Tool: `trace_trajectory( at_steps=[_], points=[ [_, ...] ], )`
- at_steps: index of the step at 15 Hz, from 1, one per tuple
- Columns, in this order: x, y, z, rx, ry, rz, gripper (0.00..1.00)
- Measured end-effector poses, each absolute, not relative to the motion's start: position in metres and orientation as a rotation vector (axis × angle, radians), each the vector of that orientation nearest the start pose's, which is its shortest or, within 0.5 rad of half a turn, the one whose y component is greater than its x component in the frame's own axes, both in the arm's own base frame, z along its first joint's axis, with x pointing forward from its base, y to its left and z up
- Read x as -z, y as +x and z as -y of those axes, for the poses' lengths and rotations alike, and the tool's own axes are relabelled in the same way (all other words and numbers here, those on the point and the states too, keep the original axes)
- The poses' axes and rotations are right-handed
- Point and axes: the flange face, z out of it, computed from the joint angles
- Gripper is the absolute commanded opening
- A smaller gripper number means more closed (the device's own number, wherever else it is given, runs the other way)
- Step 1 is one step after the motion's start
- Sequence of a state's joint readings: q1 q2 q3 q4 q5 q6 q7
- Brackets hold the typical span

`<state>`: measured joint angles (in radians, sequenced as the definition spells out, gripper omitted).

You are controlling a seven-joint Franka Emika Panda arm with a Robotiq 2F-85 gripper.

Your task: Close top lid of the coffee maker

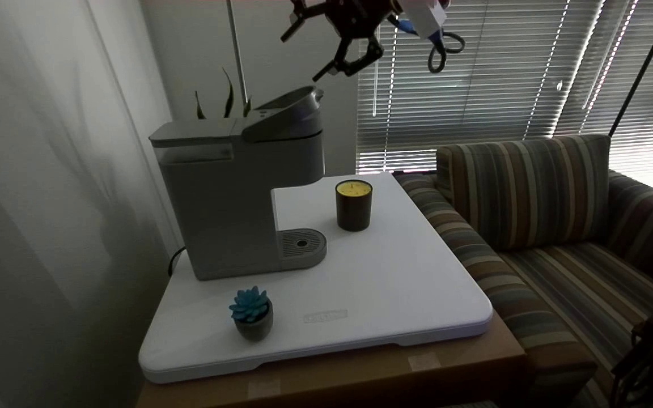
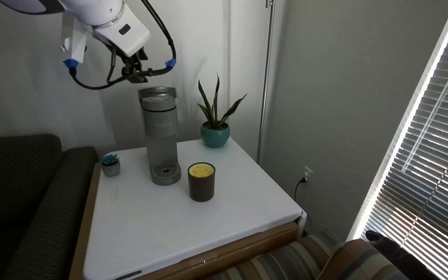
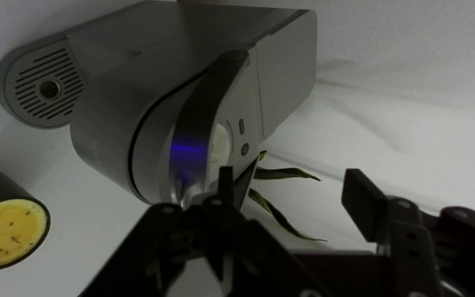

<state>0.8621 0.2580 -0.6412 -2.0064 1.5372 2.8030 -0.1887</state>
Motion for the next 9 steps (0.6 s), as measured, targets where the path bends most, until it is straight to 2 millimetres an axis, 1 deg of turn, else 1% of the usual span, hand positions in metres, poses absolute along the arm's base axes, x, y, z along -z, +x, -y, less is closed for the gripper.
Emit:
trace_trajectory(
  at_steps=[5,6,7,9],
  points=[
    [-0.382,0.599,-0.101,0.627,-2.060,-1.018,0.05],
    [-0.381,0.598,-0.099,0.635,-2.047,-1.037,0.01],
    [-0.379,0.596,-0.097,0.644,-2.032,-1.061,0.00],
    [-0.375,0.592,-0.091,0.662,-2.003,-1.113,0.00]
  ],
)
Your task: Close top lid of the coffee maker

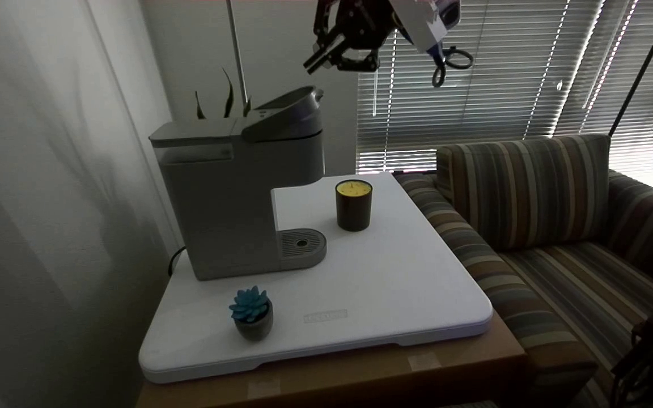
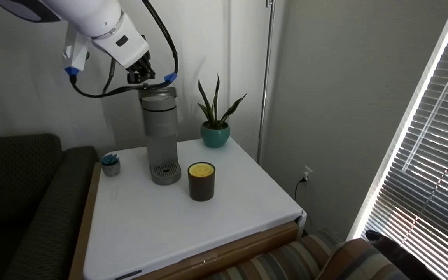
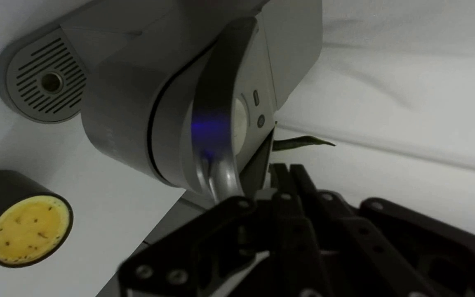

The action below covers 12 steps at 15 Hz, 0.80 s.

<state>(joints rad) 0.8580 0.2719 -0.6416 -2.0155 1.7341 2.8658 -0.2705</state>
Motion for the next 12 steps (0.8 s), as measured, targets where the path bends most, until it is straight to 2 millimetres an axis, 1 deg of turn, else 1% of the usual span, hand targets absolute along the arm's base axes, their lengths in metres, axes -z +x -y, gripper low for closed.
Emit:
trace_trajectory(
  at_steps=[5,8,12],
  points=[
    [-0.362,0.582,-0.083,0.670,-1.912,-1.210,0.00],
    [-0.355,0.577,-0.087,0.653,-1.831,-1.236,0.00],
    [-0.348,0.577,-0.093,0.624,-1.740,-1.202,0.00]
  ],
)
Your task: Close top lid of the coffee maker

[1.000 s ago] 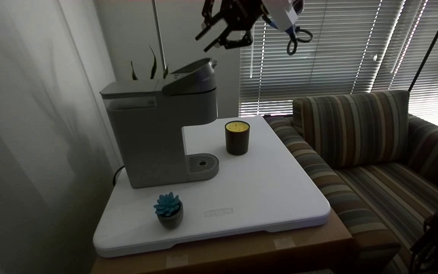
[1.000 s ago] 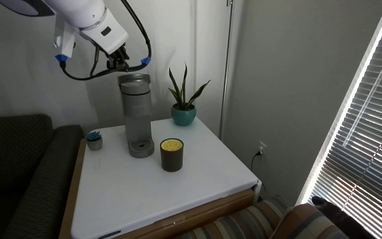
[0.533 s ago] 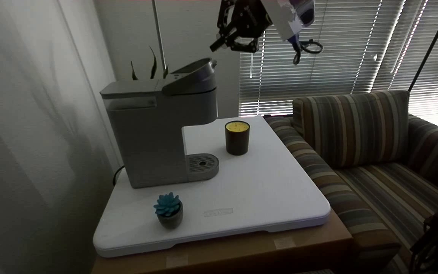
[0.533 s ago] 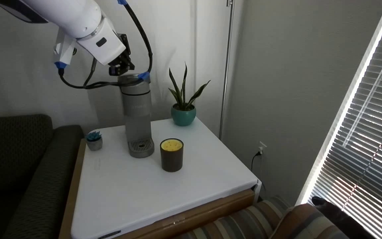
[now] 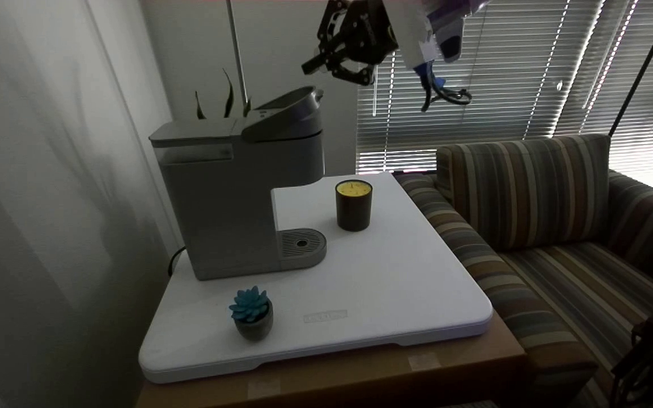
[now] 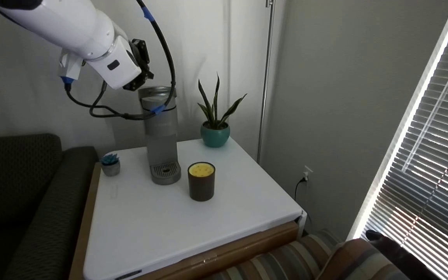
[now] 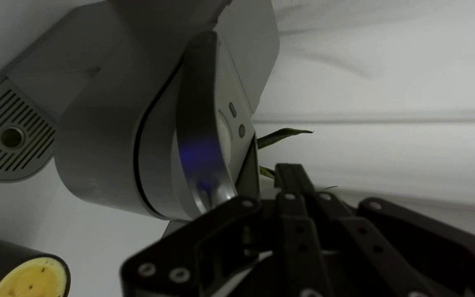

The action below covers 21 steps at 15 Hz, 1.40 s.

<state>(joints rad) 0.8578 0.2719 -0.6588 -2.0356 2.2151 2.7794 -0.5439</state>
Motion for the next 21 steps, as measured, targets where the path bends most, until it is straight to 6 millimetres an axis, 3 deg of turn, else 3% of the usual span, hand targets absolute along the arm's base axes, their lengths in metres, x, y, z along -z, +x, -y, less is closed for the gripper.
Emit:
trace_trajectory(
  at_steps=[5,10,18,21],
  points=[
    [-0.337,0.574,-0.091,0.590,-1.709,-1.190,0.00],
    [-0.312,0.563,-0.095,0.511,-1.674,-1.211,0.00],
    [-0.301,0.562,-0.089,0.462,-1.566,-1.243,0.00],
    [-0.288,0.555,-0.083,0.445,-1.531,-1.295,0.00]
  ],
)
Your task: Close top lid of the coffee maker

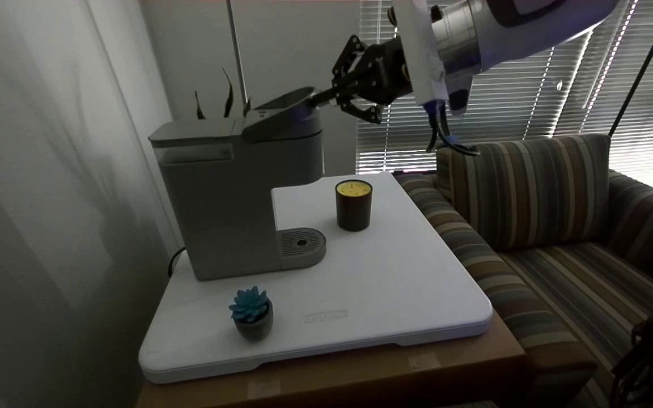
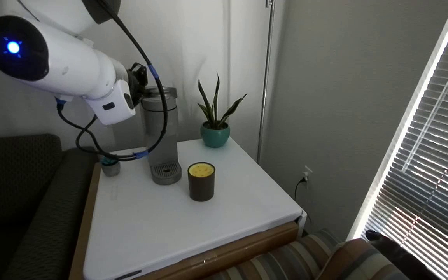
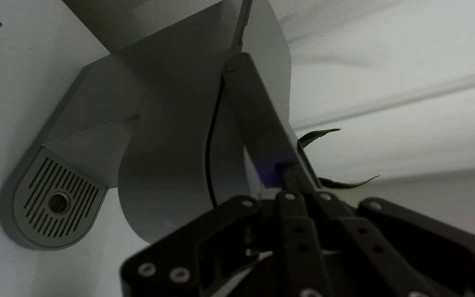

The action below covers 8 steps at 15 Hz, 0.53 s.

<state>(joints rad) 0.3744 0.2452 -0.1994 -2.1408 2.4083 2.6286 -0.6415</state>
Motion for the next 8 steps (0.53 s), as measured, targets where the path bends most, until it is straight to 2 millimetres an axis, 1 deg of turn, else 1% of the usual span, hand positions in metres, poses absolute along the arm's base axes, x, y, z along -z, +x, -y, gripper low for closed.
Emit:
trace_trajectory(
  at_steps=[4,8],
  points=[
    [-0.266,0.543,-0.072,0.425,-1.505,-1.372,0.00],
    [-0.257,0.539,-0.073,0.406,-1.517,-1.383,0.00]
  ],
)
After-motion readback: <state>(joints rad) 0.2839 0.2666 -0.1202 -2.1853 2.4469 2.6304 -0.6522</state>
